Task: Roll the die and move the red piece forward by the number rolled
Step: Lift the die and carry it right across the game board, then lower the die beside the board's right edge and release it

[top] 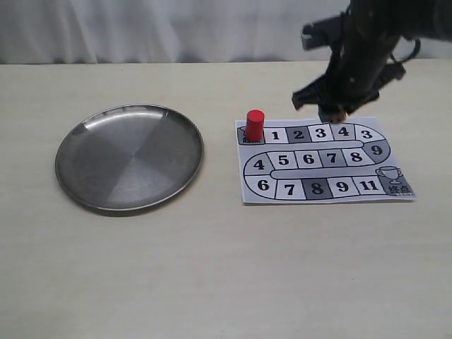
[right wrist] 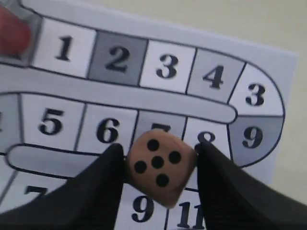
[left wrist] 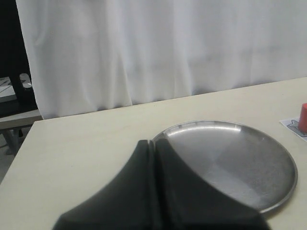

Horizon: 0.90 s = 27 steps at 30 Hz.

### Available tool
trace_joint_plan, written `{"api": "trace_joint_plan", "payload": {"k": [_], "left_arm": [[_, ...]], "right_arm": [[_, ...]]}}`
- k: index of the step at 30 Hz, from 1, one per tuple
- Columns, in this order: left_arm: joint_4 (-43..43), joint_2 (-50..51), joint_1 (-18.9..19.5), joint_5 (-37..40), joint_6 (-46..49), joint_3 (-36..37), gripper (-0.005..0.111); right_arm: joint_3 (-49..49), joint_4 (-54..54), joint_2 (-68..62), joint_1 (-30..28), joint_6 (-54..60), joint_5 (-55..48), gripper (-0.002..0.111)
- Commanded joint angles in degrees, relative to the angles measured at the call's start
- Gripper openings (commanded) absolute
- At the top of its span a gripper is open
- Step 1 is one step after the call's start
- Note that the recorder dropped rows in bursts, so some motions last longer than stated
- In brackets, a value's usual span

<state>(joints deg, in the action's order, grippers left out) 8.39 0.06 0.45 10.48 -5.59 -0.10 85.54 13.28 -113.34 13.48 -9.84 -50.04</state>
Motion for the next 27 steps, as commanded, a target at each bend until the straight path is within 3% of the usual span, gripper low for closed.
{"api": "trace_joint_plan", "payload": {"k": [1, 4, 8, 11, 16, 27], "left_arm": [[-0.1, -0.1, -0.5, -0.5, -0.1, 0.1, 0.000], [-0.1, -0.1, -0.5, -0.5, -0.1, 0.1, 0.000], [-0.1, -0.1, -0.5, -0.5, -0.1, 0.1, 0.000], [-0.1, -0.1, -0.5, -0.5, -0.1, 0.1, 0.000], [-0.1, -0.1, -0.5, -0.5, -0.1, 0.1, 0.000], [-0.1, -0.1, -0.5, -0.5, -0.1, 0.1, 0.000]], "right_arm": [[-5.2, -0.5, -2.0, -2.7, -0.5, 6.3, 0.005], [-5.2, 2.4, -3.0, -2.8, -8.8, 6.7, 0.014], [-5.2, 9.4, -3.1, -2.7, -21.6, 8.9, 0.040], [-5.2, 10.3, -3.1, -2.7, -21.7, 10.0, 0.057], [-4.9, 10.3, -2.9, -2.7, -21.7, 12.1, 0.076], [-4.3, 12.8, 5.7, -2.7, -20.5, 7.8, 0.079]]}}
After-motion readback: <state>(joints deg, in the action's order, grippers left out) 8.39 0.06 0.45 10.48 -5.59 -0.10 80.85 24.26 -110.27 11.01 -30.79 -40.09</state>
